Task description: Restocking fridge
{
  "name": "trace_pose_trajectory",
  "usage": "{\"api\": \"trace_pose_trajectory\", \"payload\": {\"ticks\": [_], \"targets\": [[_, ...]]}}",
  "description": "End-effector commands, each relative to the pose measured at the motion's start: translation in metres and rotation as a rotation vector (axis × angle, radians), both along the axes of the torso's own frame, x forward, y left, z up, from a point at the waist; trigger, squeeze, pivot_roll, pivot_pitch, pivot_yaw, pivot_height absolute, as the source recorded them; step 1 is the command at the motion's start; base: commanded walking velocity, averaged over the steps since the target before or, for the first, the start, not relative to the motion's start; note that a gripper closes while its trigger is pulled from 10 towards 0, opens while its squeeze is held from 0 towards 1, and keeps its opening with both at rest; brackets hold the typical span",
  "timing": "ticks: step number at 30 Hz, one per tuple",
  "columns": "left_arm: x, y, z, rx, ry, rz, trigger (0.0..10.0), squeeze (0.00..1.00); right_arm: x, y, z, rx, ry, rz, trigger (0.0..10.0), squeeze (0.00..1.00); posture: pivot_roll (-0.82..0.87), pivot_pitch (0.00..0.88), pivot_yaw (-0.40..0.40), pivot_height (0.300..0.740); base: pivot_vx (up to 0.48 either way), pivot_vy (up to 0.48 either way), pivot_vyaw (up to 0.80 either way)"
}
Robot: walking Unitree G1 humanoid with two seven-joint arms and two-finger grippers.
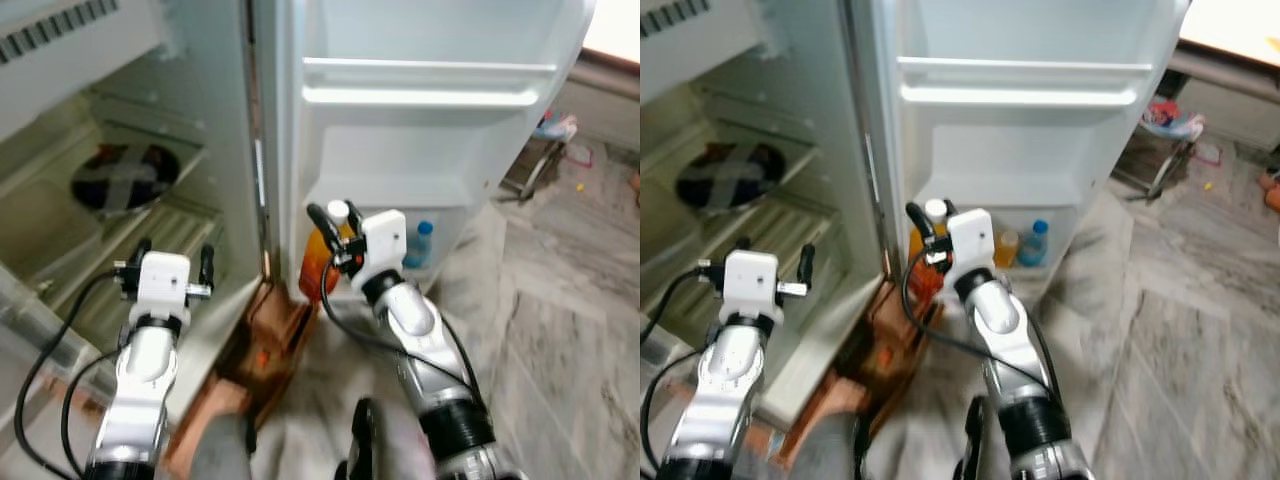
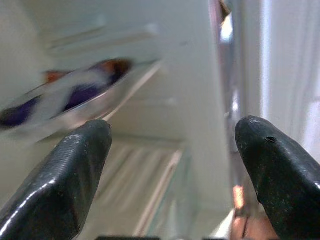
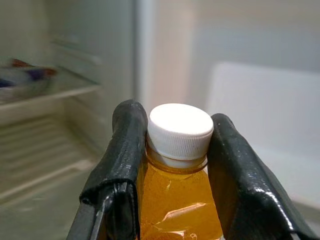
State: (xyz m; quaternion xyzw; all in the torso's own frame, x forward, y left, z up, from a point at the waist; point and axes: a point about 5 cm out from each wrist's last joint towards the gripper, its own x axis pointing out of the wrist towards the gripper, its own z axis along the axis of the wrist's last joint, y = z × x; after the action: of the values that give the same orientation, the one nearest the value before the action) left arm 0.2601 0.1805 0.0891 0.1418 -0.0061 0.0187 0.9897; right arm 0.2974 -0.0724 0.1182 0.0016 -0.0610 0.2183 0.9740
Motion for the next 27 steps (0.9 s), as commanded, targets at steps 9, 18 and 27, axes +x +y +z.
{"api": "trace_pose_trajectory", "payload": {"ticks": [9, 18, 27], "targets": [[-0.004, -0.002, -0.001, -0.016, 0.027, 0.000, 10.0, 0.00, 0.003, -0.009, -0.002, -0.012, 0.004, -0.052, 10.0, 0.00, 0.12, 0.042, -0.051, 0.632, 0.000, 0.000, 0.00], [-0.024, 0.008, -0.005, -0.001, 0.067, 0.028, 10.0, 0.00, 0.004, -0.011, -0.014, -0.035, 0.054, -0.063, 10.0, 0.00, 0.16, 0.067, -0.053, 0.632, 0.000, 0.000, 0.00], [-0.029, 0.010, -0.004, 0.001, 0.070, 0.036, 10.0, 0.00, 0.005, -0.012, -0.018, -0.048, 0.067, -0.061, 10.0, 0.00, 0.17, 0.077, -0.054, 0.632, 0.000, 0.000, 0.00]]}}
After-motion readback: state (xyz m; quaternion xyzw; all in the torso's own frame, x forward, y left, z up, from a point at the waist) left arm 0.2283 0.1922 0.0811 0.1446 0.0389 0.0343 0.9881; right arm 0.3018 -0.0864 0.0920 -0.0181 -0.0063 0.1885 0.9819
